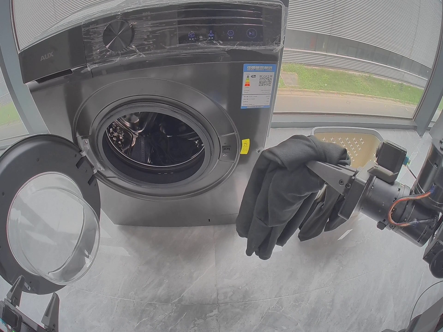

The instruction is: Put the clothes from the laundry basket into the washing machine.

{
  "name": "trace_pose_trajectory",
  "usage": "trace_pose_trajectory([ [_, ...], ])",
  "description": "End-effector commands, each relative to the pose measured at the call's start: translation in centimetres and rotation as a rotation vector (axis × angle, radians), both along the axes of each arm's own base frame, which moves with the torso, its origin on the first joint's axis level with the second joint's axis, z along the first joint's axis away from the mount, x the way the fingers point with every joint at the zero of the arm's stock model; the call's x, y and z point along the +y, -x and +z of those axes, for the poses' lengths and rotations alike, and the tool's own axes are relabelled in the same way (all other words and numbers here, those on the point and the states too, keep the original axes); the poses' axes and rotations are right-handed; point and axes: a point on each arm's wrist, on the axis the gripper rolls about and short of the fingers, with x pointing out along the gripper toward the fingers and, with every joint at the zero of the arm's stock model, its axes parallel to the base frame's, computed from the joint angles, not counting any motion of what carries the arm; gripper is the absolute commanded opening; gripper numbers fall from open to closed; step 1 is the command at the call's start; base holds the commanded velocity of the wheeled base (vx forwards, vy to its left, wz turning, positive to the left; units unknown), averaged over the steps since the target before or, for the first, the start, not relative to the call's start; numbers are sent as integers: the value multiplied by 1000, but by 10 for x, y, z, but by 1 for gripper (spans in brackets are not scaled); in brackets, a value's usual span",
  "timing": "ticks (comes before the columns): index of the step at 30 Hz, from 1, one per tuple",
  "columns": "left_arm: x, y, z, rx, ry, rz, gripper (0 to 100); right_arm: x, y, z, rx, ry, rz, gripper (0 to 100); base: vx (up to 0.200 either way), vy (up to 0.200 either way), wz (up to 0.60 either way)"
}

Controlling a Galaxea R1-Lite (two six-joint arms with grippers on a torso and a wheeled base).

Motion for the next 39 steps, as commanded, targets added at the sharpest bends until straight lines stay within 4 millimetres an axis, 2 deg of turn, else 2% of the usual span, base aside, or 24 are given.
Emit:
trace_pose_trajectory([
  [1, 0, 0, -4, -1, 0, 0, 100, 1, -13, -5, 20, 9, -29, 0, 0, 0, 0],
  [6, 0, 0, -5, 0, 2, 1, 100, 0, -18, 1, 19, -24, -21, 0, 0, 0, 0],
  [10, 0, 0, -4, -1, 2, 0, 100, -2, -20, 1, 31, -33, 25, 0, 0, 0, 0],
  [28, 0, 0, -5, 0, 2, 1, 100, -5, -23, 0, 43, -38, 4, 0, 0, 0, 0],
  [34, 0, 0, -4, -1, 2, 1, 100, -6, -26, 3, 25, -45, -6, 0, 0, 0, 600],
  [39, 0, 0, -5, 0, 3, 1, 100, -5, -24, 1, 34, -39, 1, 0, 0, 0, 0],
])
